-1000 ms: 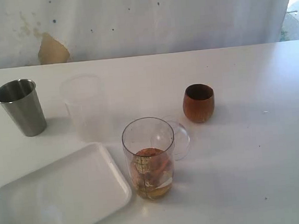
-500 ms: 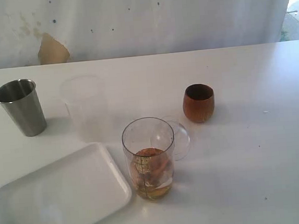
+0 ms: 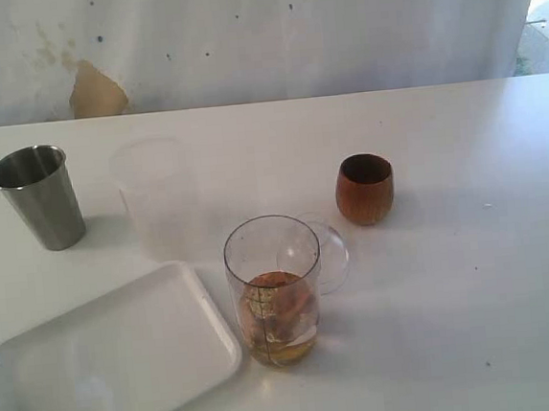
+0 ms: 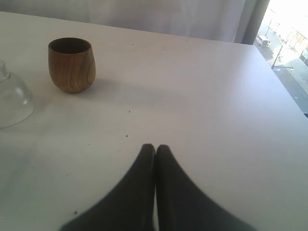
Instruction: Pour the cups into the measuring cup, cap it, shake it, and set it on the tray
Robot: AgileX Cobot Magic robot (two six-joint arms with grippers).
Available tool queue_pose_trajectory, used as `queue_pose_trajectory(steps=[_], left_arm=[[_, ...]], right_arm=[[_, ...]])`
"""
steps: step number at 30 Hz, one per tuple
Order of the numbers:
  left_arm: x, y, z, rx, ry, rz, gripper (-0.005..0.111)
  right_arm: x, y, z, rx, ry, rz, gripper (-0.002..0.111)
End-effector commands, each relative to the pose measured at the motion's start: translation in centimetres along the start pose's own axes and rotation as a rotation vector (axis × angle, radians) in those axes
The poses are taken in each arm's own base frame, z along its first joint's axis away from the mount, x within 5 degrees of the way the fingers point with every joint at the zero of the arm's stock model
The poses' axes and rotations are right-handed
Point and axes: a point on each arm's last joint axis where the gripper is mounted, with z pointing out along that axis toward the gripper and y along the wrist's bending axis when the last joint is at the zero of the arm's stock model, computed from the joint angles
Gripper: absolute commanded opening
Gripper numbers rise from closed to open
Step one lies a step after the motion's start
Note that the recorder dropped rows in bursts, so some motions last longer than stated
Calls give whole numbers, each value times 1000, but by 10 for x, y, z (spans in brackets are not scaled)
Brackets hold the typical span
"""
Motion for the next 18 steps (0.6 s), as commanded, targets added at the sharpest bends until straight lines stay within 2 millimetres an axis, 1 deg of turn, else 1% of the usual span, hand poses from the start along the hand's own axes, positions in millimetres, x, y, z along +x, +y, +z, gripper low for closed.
queue_pose_trajectory(steps=[1, 18], left_arm=[[1, 0, 0, 2, -4, -1, 0], [-1, 0, 0, -2, -27, -1, 0]], right_arm=[[0, 0, 0, 4, -4, -5, 0], [0, 0, 0, 4, -4, -5, 0]])
